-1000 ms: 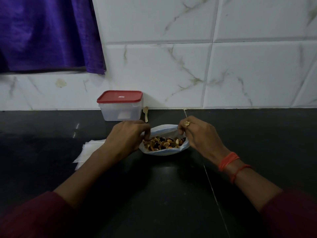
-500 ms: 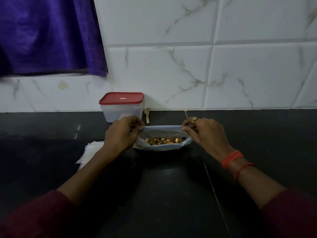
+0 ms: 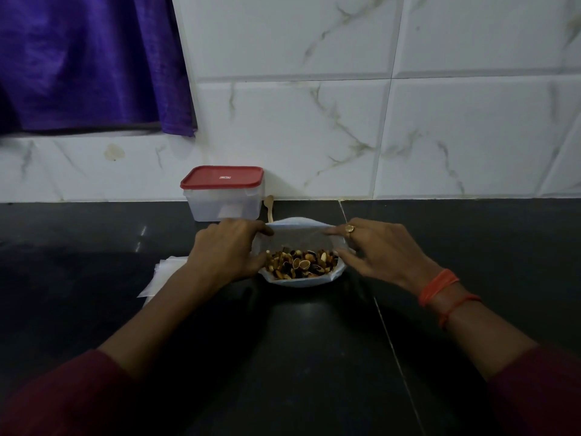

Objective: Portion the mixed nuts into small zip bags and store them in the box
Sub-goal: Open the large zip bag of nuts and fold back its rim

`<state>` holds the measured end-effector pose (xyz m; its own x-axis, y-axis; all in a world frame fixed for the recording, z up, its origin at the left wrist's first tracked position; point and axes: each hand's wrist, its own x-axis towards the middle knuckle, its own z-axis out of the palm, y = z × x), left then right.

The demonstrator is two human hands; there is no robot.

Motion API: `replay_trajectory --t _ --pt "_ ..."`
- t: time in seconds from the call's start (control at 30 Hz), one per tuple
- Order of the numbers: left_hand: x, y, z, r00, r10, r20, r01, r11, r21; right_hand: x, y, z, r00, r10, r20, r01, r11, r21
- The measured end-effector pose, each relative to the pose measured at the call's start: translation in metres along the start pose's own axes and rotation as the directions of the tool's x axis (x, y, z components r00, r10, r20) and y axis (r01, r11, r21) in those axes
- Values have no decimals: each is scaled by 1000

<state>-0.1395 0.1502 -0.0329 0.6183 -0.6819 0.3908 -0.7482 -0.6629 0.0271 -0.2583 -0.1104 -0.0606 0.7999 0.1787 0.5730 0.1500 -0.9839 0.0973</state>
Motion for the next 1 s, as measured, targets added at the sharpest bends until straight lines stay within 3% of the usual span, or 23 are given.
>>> replay_trajectory --t 0.13,0.27,0.3,0.4,0.53,0.63,0.83,1.0 --pt "-1 5 -1 995 9 -103 -6 999 33 -1 -4 0 998 24 -65 -30 995 -91" --pt "1 4 4 998 -17 56 12 996 85 -3 -8 4 989 105 100 -100 993 -60" --pt "1 4 4 998 -27 62 23 997 69 -3 -8 6 991 103 87 -99 994 -50" --pt "1 4 6 1000 -16 -26 15 1000 -16 -3 -9 8 997 77 -31 -79 996 -52" --pt "0 4 8 1000 4 -9 -4 999 46 -4 -4 7 991 115 72 -114 993 -17" --pt "1 2 7 999 12 -43 -10 999 48 -6 -1 9 994 108 15 -108 994 -3" --pt "2 -3 5 991 15 -130 -25 997 -73 -4 -6 1 986 115 -120 -112 993 35" --pt "5 -15 0 924 -209 -321 79 924 -373 4 -5 -11 925 251 -284 -220 966 136"
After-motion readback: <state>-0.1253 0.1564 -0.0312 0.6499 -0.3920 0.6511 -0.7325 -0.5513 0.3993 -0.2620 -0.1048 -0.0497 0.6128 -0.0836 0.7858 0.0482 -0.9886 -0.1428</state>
